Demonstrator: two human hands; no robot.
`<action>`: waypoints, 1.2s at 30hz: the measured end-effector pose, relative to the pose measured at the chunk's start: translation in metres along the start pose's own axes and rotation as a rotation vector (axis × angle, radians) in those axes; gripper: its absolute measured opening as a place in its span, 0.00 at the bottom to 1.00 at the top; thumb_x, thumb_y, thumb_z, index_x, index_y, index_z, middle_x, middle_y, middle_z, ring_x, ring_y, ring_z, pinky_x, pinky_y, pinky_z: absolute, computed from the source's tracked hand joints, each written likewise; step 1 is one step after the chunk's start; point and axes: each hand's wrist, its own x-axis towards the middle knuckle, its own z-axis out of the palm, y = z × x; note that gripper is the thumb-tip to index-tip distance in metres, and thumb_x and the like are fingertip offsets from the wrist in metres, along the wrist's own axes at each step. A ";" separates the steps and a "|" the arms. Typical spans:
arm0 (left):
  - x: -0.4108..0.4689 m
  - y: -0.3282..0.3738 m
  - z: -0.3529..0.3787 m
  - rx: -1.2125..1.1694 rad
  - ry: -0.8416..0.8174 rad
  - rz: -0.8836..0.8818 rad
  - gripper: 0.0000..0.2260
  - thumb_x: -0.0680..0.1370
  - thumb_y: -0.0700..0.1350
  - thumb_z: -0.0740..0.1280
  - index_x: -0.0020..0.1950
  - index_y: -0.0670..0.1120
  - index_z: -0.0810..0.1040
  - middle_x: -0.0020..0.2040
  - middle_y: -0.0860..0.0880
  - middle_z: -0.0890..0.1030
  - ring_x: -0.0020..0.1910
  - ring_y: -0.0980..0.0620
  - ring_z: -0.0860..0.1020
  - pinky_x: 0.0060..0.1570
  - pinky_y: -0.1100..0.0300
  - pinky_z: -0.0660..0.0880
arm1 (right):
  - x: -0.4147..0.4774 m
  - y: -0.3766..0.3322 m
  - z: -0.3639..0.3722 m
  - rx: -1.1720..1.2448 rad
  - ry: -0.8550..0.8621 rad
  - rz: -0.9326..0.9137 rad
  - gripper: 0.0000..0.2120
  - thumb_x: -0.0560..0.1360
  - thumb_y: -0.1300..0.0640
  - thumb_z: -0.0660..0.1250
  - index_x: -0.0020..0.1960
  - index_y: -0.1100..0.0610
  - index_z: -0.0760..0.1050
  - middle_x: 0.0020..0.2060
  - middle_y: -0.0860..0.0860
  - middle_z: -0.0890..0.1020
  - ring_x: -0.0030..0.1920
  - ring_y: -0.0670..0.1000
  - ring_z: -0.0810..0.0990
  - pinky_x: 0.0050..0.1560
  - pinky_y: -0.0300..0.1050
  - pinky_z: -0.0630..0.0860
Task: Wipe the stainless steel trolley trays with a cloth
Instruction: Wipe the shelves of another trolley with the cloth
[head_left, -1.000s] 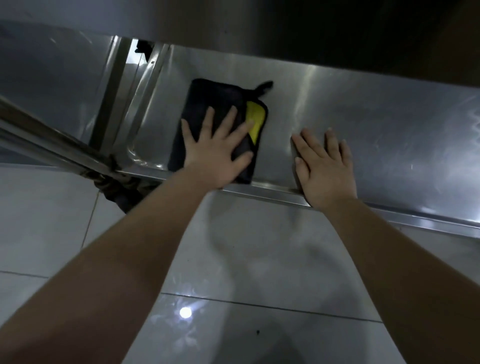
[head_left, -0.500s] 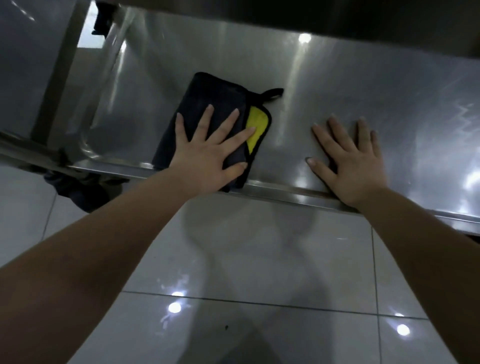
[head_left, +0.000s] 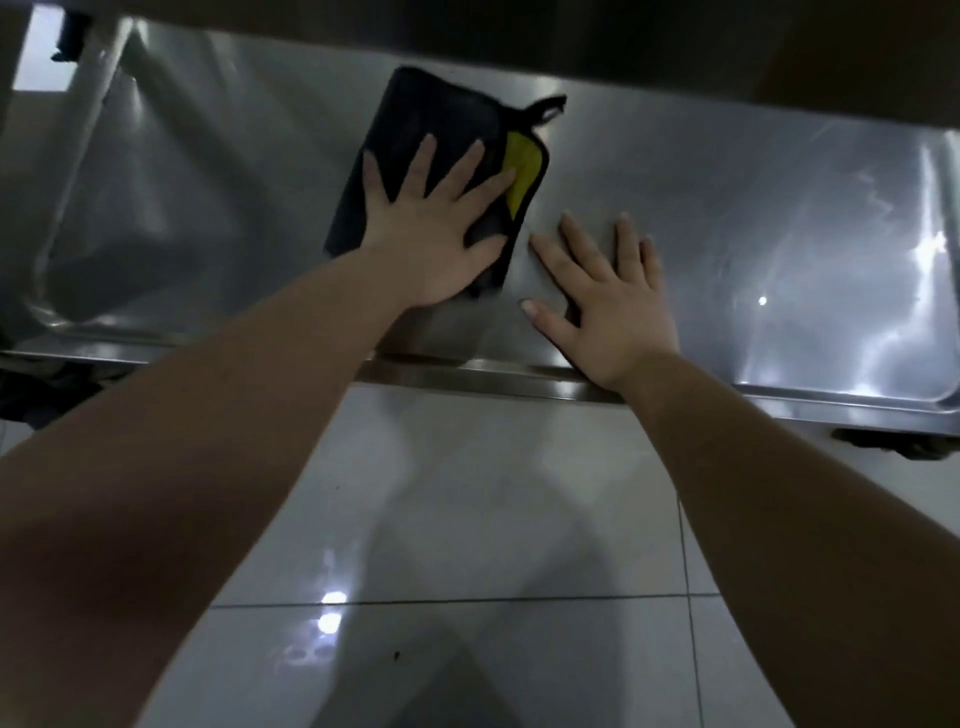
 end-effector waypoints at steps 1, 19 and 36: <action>-0.027 -0.002 0.004 0.003 0.014 0.034 0.30 0.75 0.67 0.44 0.77 0.66 0.45 0.80 0.57 0.44 0.78 0.42 0.42 0.68 0.27 0.40 | 0.000 -0.001 0.001 -0.003 0.003 0.001 0.32 0.76 0.27 0.39 0.77 0.35 0.42 0.79 0.43 0.48 0.78 0.61 0.40 0.76 0.58 0.38; 0.053 0.065 -0.002 -0.038 -0.019 -0.188 0.24 0.82 0.61 0.45 0.77 0.65 0.42 0.80 0.57 0.41 0.78 0.42 0.38 0.66 0.26 0.36 | -0.010 0.021 -0.016 0.225 0.019 0.098 0.29 0.80 0.41 0.56 0.78 0.45 0.54 0.78 0.44 0.55 0.79 0.53 0.47 0.76 0.52 0.39; -0.005 0.149 0.019 0.087 0.031 0.231 0.26 0.78 0.63 0.48 0.77 0.67 0.47 0.80 0.57 0.45 0.78 0.40 0.43 0.65 0.25 0.40 | -0.060 0.091 -0.022 0.682 0.327 0.330 0.23 0.78 0.61 0.58 0.73 0.55 0.69 0.73 0.58 0.68 0.75 0.55 0.56 0.76 0.49 0.45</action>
